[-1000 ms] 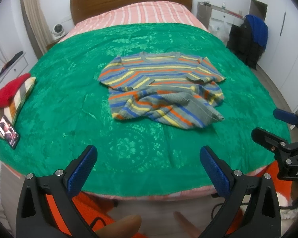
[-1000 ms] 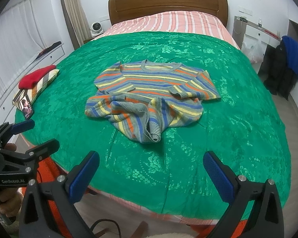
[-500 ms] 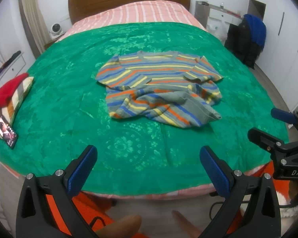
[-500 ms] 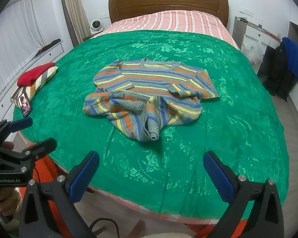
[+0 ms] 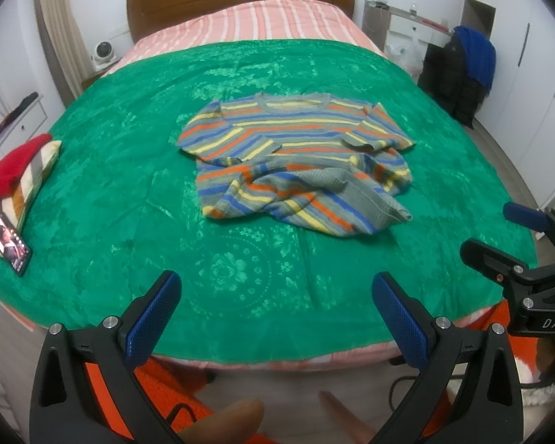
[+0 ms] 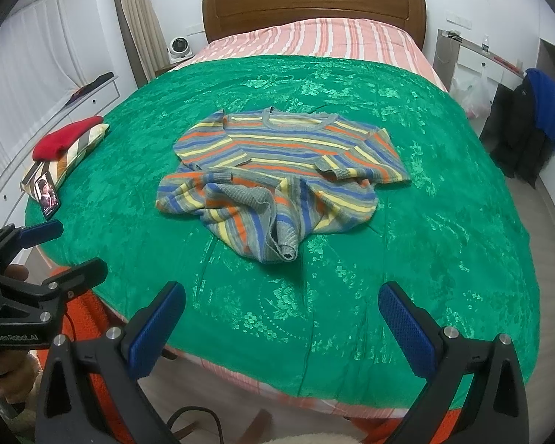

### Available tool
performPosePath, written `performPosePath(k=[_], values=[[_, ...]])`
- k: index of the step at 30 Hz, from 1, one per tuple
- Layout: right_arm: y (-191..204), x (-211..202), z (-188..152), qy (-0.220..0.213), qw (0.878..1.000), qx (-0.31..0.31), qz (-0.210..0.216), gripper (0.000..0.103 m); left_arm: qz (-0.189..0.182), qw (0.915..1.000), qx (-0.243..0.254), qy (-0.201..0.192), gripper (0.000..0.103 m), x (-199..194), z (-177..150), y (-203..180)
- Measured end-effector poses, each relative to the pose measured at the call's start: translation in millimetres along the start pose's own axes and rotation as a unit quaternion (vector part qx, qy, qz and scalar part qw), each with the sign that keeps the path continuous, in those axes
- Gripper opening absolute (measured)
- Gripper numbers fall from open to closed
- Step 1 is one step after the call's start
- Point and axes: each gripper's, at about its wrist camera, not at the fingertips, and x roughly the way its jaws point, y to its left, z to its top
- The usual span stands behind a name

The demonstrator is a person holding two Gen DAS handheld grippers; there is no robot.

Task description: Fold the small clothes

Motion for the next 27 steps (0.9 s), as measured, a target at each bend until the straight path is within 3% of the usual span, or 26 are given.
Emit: performPosePath(k=[27], values=[[1.0, 6.2, -1.2, 0.01, 1.0, 0.003, 0.004, 0.103, 0.006, 1.0, 0.001, 0.004, 0.103, 5.4, -3.1, -0.9]])
